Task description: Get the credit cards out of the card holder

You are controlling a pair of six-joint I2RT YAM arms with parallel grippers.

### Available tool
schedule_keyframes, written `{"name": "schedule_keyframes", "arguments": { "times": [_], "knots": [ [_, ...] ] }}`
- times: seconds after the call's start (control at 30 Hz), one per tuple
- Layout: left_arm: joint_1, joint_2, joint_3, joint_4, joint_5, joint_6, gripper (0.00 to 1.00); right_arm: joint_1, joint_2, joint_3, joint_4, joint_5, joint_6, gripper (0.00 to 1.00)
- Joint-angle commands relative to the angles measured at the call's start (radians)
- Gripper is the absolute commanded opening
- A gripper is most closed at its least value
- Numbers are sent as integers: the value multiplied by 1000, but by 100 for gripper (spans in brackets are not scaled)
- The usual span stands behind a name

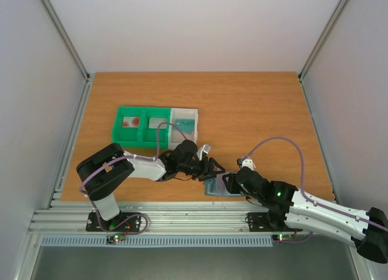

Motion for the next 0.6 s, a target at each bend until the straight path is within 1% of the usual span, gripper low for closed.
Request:
{"name": "schedule_keyframes", "arguments": {
  "times": [0.0,0.2,0.57],
  "knots": [
    [-8,22,32,67,1,-6,51,-4,2,19,-6,-27,18,37],
    [-11,33,27,84,-8,-13,33,-3,44,12,32,-56,32,37],
    [-12,58,27,97,-12,-21,6,-4,24,-2,24,-50,40,36]
  ]
}}
